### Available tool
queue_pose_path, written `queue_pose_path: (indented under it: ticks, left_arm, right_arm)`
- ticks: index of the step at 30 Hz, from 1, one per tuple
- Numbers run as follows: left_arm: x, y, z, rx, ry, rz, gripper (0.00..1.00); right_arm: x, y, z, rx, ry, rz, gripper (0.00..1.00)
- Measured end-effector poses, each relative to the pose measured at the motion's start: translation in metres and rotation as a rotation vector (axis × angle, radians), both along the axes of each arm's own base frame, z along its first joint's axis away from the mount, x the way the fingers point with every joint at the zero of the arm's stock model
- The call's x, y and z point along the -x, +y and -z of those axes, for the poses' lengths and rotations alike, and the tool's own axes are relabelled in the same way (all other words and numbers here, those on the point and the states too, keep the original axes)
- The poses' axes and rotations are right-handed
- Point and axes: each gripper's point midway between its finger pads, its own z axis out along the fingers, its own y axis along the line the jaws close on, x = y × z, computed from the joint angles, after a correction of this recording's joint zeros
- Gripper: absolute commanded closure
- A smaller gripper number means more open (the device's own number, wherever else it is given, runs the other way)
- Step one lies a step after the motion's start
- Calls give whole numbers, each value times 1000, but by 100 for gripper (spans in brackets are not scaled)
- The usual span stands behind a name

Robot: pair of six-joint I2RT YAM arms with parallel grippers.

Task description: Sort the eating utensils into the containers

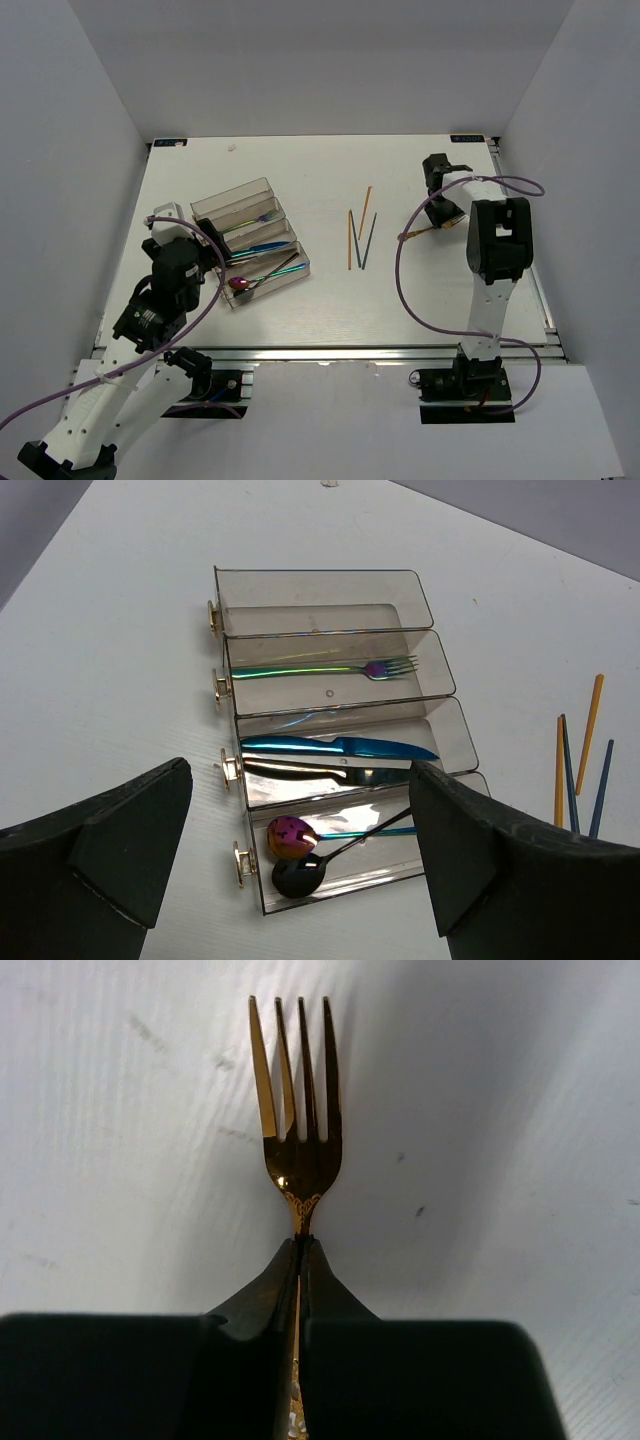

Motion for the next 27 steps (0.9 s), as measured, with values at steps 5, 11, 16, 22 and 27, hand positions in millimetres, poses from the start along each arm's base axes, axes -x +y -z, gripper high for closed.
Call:
queue_pose_path:
  ticks: [5,11,16,22,27]
  left_arm:
    - [0,0,0,0,0,0,2]
    - [0,2,0,-2,-2,-8,2]
    - [1,5,-1,-6,-4,-23,2]
    - [1,7,-1,-9,-4,-35,2]
    - [3,9,-3,-6,-15,-42,2]
  right_arm:
    - [-19,44,-26,-64,-150,-308,100]
    - [-64,221,-160,-61,-580,-987,100]
    - [-42,377,-261,-46,-921,-1516,100]
    - [26,485,-255,159,-1135,-2129,100]
    - [46,520,-205,175,-1210,-2429,100]
